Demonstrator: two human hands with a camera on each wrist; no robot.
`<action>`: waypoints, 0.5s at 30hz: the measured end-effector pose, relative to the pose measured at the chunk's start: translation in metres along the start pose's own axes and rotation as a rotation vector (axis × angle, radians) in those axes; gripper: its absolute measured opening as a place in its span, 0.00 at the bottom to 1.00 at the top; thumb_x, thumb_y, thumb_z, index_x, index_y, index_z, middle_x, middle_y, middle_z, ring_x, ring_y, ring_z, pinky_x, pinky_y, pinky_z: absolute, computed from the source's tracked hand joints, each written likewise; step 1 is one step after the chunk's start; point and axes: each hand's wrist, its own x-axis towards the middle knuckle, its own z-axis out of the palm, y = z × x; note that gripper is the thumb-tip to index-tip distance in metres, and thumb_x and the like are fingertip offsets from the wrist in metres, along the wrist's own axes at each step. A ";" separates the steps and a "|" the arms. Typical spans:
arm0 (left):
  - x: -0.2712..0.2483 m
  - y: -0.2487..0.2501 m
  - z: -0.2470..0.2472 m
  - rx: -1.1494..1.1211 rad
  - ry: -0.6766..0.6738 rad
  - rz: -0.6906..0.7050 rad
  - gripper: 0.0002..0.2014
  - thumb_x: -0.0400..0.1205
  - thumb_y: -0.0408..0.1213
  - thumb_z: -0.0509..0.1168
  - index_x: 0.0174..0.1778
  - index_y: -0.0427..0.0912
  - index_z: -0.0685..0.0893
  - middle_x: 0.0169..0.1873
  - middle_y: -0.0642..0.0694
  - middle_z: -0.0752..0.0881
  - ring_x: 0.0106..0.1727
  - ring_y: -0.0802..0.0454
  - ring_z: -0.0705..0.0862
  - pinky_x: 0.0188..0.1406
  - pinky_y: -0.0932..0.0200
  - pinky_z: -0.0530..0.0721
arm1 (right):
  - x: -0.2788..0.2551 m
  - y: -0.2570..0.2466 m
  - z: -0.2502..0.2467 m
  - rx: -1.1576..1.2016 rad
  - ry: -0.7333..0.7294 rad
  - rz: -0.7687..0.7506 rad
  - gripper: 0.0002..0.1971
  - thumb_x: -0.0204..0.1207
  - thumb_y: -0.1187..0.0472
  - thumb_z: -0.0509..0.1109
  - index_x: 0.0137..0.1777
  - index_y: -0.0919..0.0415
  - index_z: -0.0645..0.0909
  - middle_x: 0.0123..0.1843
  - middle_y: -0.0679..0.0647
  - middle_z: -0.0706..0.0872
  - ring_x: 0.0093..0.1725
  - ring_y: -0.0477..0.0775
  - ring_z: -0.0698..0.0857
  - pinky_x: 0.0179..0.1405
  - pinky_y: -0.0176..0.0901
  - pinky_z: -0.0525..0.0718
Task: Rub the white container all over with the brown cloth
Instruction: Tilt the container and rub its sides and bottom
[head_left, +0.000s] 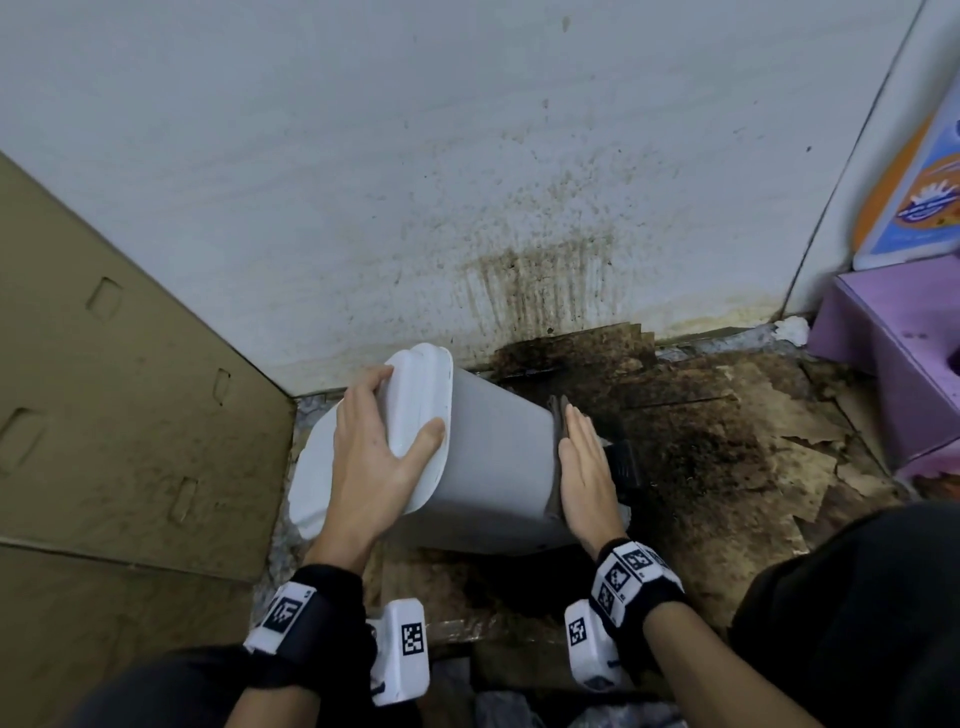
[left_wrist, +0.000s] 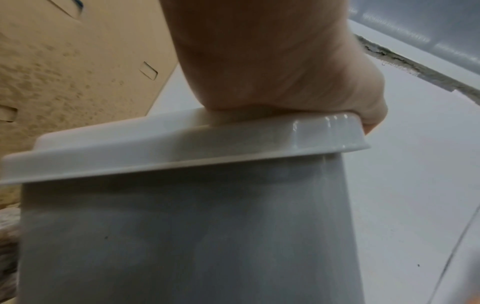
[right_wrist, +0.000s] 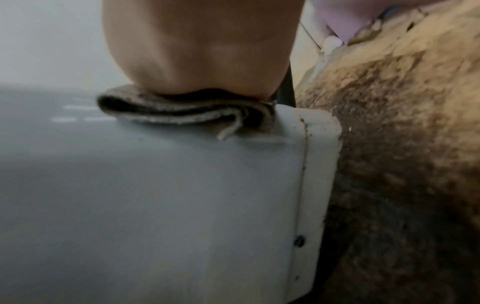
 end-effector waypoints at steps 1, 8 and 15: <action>-0.001 0.001 0.001 0.004 0.000 0.003 0.40 0.75 0.66 0.64 0.82 0.51 0.66 0.74 0.62 0.69 0.78 0.58 0.68 0.81 0.44 0.70 | 0.001 -0.003 0.001 0.002 0.017 0.019 0.26 0.93 0.56 0.46 0.91 0.51 0.56 0.92 0.44 0.54 0.90 0.40 0.49 0.91 0.48 0.46; -0.001 0.004 0.002 0.027 0.009 0.008 0.43 0.75 0.66 0.62 0.83 0.46 0.67 0.78 0.50 0.71 0.79 0.51 0.68 0.82 0.41 0.69 | -0.011 -0.080 0.028 0.050 0.035 -0.051 0.32 0.85 0.50 0.43 0.91 0.51 0.56 0.92 0.42 0.54 0.91 0.43 0.47 0.90 0.44 0.44; 0.001 0.003 0.008 0.026 0.019 0.031 0.43 0.75 0.67 0.62 0.83 0.45 0.67 0.76 0.52 0.72 0.77 0.54 0.69 0.79 0.48 0.69 | -0.022 -0.132 0.039 0.126 -0.079 -0.311 0.27 0.92 0.54 0.44 0.91 0.48 0.55 0.91 0.38 0.54 0.89 0.34 0.47 0.89 0.39 0.46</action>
